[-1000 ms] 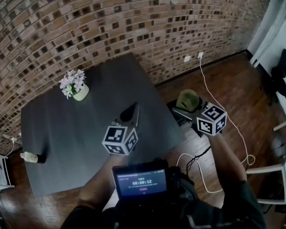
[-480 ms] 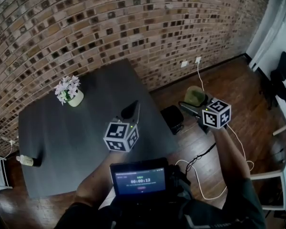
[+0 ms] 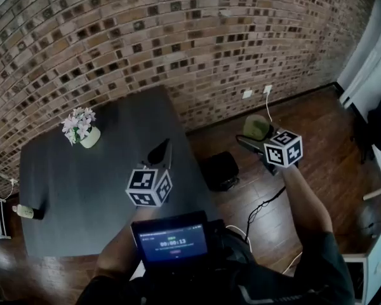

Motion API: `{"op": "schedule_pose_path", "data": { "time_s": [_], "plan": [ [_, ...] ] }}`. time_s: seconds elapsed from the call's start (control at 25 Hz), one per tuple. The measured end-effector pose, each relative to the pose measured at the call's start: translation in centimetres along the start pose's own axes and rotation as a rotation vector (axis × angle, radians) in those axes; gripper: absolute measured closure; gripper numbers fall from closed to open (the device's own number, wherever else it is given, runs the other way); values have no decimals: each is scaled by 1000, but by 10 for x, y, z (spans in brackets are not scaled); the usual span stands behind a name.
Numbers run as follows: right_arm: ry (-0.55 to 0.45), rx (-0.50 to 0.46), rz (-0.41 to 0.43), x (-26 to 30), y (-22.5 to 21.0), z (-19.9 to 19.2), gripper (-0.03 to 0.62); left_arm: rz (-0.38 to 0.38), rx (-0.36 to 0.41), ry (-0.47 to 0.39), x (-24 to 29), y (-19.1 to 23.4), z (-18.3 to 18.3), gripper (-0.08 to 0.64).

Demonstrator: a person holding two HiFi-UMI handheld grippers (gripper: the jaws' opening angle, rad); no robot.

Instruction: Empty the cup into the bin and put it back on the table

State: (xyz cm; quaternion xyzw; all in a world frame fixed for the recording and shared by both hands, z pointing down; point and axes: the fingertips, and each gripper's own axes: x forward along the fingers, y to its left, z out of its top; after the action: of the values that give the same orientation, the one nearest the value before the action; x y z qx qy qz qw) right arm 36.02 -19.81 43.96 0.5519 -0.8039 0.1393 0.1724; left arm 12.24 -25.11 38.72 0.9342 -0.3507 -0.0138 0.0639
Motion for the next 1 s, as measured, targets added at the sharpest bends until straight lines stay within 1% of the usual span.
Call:
{"op": "schedule_pose_path", "data": {
  "time_s": [0.16, 0.4, 0.6, 0.72, 0.84, 0.92, 1.0],
  "plan": [
    [29, -9, 4, 16, -35, -5, 190, 53, -21, 10, 18, 6, -10, 568],
    [84, -32, 12, 34, -82, -17, 190, 71, -28, 11, 47, -7, -16, 568],
    [131, -75, -4, 44, -111, -25, 190, 100, -15, 35, 64, -11, -28, 568],
    [187, -144, -49, 49, -131, -31, 190, 103, -22, 55, 71, -11, -35, 568],
    [255, -213, -95, 57, -149, -41, 190, 122, -4, 72, 78, -9, -41, 568],
    [306, -266, -113, 62, -159, -50, 190, 132, 14, 88, 81, -11, -46, 568],
    [354, -324, -125, 64, -167, -59, 190, 132, 15, 102, 83, -13, -52, 568]
  ]
}}
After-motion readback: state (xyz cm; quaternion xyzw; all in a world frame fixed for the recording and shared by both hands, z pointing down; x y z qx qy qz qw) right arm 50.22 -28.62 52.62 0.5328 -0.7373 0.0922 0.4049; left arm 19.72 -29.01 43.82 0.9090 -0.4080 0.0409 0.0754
